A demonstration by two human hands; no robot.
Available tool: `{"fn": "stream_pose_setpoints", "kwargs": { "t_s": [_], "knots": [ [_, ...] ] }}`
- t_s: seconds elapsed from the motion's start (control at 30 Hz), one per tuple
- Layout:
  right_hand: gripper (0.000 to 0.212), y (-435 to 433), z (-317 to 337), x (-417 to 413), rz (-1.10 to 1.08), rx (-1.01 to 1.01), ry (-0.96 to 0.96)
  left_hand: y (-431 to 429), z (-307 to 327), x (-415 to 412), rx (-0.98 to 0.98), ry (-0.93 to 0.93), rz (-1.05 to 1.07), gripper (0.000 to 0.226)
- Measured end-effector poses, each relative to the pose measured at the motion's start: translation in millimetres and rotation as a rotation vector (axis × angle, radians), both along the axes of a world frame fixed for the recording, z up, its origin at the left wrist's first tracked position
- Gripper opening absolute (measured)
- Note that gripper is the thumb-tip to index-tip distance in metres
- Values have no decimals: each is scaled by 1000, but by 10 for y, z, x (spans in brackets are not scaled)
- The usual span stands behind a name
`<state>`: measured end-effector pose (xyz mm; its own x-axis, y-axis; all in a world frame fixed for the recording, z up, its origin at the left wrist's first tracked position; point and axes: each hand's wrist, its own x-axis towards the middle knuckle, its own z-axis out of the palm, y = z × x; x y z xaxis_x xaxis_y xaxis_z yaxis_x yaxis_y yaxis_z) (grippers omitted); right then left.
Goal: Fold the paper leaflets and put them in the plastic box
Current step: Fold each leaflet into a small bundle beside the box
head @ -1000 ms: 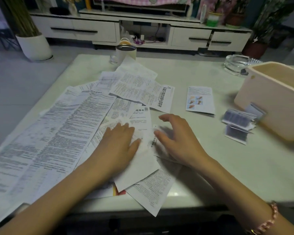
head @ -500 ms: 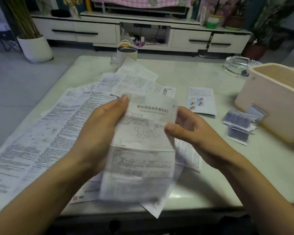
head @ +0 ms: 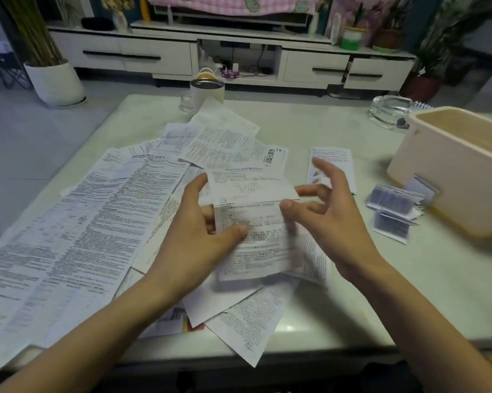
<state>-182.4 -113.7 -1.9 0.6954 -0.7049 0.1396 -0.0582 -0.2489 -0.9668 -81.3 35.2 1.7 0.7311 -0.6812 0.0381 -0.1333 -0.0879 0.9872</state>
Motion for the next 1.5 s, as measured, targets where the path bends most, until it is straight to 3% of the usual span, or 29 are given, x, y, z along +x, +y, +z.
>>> {"fn": "stream_pose_setpoints", "kwargs": {
  "t_s": [0.1,0.17,0.3,0.4,0.47,0.57,0.63,0.77,0.93,1.07,1.17,1.23,1.33,1.4,1.5],
  "knots": [
    [47,26,28,-47,60,-646,33,5,-47,11,-13,-150,-46,84],
    [45,37,44,-69,244,-815,78,11,-31,-4,-23,-249,-84,73],
    [20,85,-5,-56,332,-773,95,21,-39,-1,-89,-361,-20,44],
    [4,109,-2,-33,199,-537,35,14,-35,32,-96,-406,163,49],
    [5,131,55,-21,147,-198,-39,9,-5,16,-35,-307,181,55],
    [11,177,54,5,167,195,-52,-4,-4,-16,13,42,3,33],
    [18,193,35,15,201,325,-28,-9,-23,-29,19,200,-53,18],
    [23,157,55,10,255,468,21,-6,-39,12,46,241,4,15],
    [12,153,31,27,112,421,26,-23,-20,9,7,399,-13,18],
    [12,99,-3,17,-53,138,19,-27,-34,-3,-44,398,23,17],
    [7,82,46,-17,43,139,18,-33,-42,-12,-86,338,51,16],
    [19,100,55,-31,157,135,45,-36,-44,-26,-117,360,25,15],
    [35,126,32,-21,253,-34,110,-34,-52,-37,-161,381,-25,16],
    [27,140,35,-16,243,-105,138,-23,-64,-31,-164,315,-20,15],
    [5,136,31,-18,200,-131,142,-21,-111,-1,-118,56,86,9]
  ]
}}
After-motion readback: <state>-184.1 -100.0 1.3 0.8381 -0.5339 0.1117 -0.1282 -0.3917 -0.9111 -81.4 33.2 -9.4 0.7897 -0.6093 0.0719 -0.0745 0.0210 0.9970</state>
